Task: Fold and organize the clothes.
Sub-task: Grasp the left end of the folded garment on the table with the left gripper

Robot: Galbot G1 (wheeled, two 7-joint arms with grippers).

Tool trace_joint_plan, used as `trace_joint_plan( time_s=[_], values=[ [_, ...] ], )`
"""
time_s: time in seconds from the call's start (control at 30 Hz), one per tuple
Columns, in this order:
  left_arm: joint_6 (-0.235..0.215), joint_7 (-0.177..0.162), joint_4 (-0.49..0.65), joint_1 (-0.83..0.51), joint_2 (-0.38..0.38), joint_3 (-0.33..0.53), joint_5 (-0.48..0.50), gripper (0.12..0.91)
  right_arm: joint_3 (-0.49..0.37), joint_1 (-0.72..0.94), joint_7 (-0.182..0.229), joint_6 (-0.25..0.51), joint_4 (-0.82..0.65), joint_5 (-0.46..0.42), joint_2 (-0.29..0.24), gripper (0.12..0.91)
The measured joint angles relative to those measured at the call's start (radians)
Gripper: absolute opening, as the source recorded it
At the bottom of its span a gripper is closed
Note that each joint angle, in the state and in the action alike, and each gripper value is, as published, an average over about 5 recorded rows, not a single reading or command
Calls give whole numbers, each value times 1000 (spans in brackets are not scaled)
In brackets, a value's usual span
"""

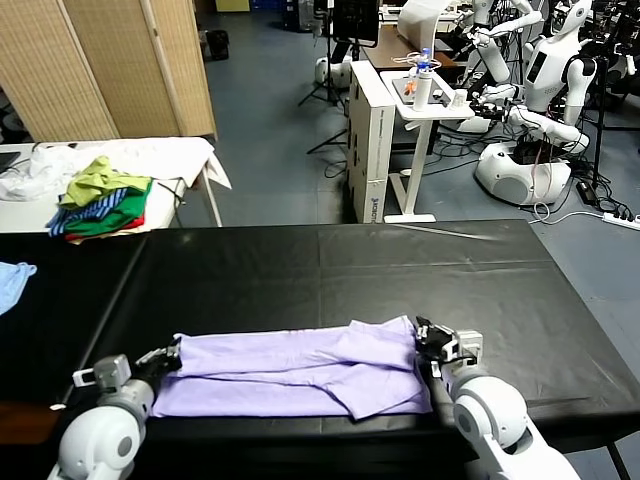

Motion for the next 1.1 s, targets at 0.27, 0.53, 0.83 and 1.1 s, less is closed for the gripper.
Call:
trace_joint_plan(
  time_s=[0.27, 0.53, 0.83, 1.1],
  values=[
    [0, 0, -3, 5, -3, 2, 1, 146, -15, 18, -15, -17, -17, 4, 2, 645],
    [1, 1, -6, 10, -4, 2, 2, 146, -18, 25, -20, -18, -49, 8, 11, 675],
    [1, 2, -6, 11, -4, 1, 2, 146, -13, 22, -14, -6, -55, 7, 16, 166],
    [-2, 0, -4, 13, -5, -5, 3, 146, -3, 13, -23, 4, -43, 6, 17, 179]
  ],
)
